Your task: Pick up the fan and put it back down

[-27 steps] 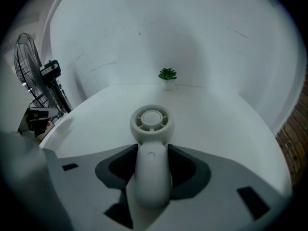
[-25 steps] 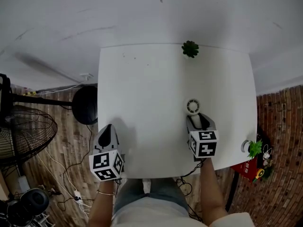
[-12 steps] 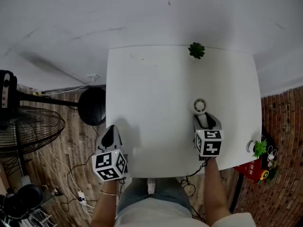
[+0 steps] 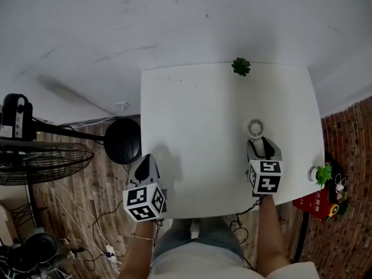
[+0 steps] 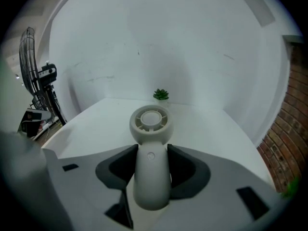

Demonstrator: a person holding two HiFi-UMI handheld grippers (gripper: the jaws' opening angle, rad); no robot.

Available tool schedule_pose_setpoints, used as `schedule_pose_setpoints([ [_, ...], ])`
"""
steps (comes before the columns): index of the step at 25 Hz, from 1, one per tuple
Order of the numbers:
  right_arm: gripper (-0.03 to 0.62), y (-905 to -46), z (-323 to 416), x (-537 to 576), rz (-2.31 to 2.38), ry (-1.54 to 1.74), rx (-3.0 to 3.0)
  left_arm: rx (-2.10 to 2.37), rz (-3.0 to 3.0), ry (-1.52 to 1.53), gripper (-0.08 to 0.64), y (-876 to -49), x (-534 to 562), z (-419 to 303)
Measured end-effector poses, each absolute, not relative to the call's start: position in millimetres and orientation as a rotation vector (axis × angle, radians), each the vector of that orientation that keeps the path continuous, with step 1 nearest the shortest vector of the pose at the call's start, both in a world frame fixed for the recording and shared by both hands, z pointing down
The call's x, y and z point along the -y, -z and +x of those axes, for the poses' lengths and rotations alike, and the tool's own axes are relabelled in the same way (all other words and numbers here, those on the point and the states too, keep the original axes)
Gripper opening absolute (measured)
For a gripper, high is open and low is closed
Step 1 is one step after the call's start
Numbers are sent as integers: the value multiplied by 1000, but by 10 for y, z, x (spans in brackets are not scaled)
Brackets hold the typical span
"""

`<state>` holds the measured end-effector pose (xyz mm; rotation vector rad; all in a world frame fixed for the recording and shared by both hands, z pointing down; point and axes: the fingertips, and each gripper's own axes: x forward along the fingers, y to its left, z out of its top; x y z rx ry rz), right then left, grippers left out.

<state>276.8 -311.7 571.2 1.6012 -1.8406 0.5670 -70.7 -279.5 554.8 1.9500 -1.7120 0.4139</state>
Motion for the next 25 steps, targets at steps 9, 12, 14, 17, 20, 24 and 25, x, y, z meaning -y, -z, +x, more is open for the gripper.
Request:
schedule_pose_setpoints([
  [9, 189, -4921, 2828, 2895, 1820, -488, 1877, 1668, 2123, -302, 9, -4983, 2978, -500],
  [12, 189, -4593, 2853, 2799, 1909, -440, 1878, 1630, 2212, -250, 9, -4717, 3070, -362],
  [14, 189, -4370, 2874, 2720, 1970, -395, 1874, 1608, 2268, -211, 9, -4540, 3119, -273],
  [17, 189, -4071, 2885, 2557, 2049, -334, 1872, 1578, 2347, -168, 9, -4275, 3135, -163],
  [20, 189, -3800, 2910, 2383, 2134, -268, 1859, 1543, 2436, -133, 9, -3988, 3148, -56],
  [24, 189, -3444, 2968, 2131, 2274, -170, 1845, 1507, 2552, -70, 9, -3572, 3143, 60],
  [25, 189, -3366, 2980, 2065, 2309, -152, 1845, 1497, 2575, -55, 9, -3486, 3135, 88],
])
